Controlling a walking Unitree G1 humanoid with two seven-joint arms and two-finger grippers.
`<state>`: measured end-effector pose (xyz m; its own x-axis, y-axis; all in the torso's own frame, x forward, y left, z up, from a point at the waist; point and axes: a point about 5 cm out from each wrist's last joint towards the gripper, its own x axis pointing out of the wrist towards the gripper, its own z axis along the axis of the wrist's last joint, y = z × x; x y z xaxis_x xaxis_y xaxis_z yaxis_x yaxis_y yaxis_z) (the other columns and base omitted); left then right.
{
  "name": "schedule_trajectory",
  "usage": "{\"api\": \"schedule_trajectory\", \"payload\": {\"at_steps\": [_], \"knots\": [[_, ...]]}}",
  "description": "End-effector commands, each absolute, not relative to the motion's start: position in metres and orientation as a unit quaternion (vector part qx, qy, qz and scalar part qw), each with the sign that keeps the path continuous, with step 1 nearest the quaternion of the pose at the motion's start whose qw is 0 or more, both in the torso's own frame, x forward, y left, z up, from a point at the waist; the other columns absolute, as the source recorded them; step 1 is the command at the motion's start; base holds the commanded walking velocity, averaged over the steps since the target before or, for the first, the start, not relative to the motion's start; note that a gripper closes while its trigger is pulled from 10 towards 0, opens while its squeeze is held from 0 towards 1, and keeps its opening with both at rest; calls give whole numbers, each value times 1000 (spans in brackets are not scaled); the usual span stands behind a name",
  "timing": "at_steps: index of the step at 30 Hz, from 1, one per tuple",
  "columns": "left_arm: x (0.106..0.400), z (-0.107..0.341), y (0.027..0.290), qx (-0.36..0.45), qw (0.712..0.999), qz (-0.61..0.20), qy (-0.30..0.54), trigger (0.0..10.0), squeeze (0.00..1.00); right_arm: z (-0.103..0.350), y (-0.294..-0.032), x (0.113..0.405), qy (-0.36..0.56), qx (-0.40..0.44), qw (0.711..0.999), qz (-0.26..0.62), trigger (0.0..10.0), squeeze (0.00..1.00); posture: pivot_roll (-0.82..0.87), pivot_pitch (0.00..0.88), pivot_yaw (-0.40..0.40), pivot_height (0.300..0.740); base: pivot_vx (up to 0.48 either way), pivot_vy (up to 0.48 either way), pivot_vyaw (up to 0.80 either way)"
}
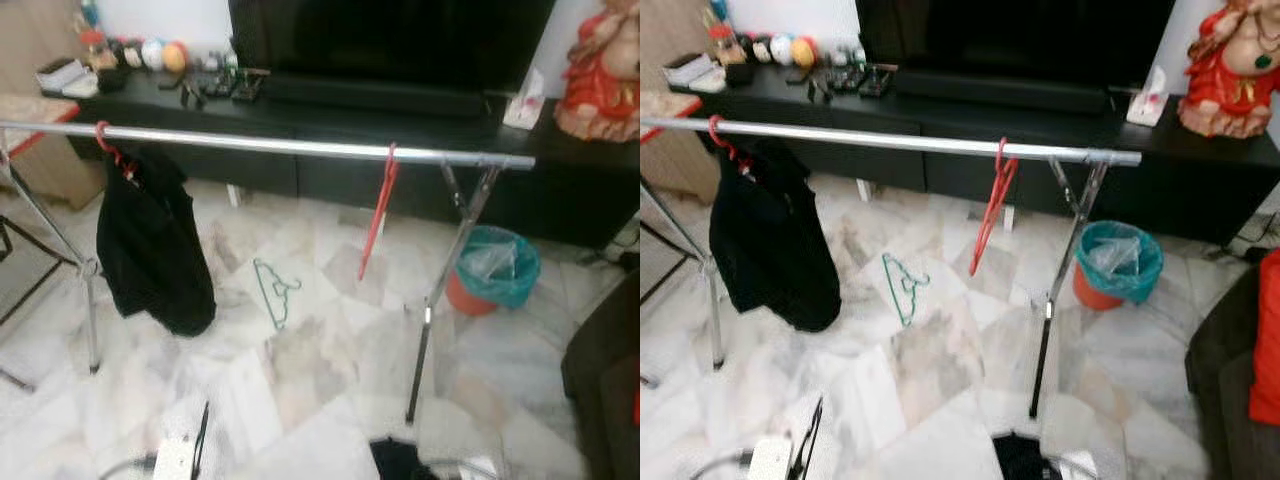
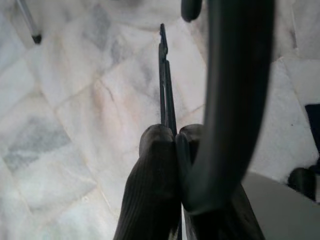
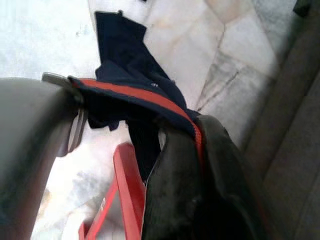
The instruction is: Hang hanger
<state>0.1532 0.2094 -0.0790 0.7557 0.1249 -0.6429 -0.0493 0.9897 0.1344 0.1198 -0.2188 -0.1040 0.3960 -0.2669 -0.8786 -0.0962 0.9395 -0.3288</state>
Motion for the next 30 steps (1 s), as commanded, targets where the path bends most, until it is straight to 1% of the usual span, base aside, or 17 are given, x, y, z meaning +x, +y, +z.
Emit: {"api": "schedule_trajectory", "payload": {"at_steps": [1, 7, 11, 30], "knots": [[149, -81, 212, 51, 931, 53, 357, 10000, 0, -102, -219, 126, 538, -162, 825, -55, 10000, 0, 11, 73, -29, 740, 0, 300, 0], [149, -81, 213, 52, 932, 54, 355, 10000, 0, -102, -219, 126, 537, -160, 826, -57, 10000, 0, 11, 72, -28, 740, 0, 292, 0], [149, -81, 212, 51, 932, 53, 354, 10000, 0, -102, -219, 126, 533, -154, 830, -61, 10000, 0, 12, 71, -28, 740, 0, 390, 0], [151, -80, 211, 49, 935, 49, 349, 10000, 0, -102, -218, 126, 532, -154, 830, -61, 10000, 0, 11, 71, -25, 740, 0, 392, 0]]}}
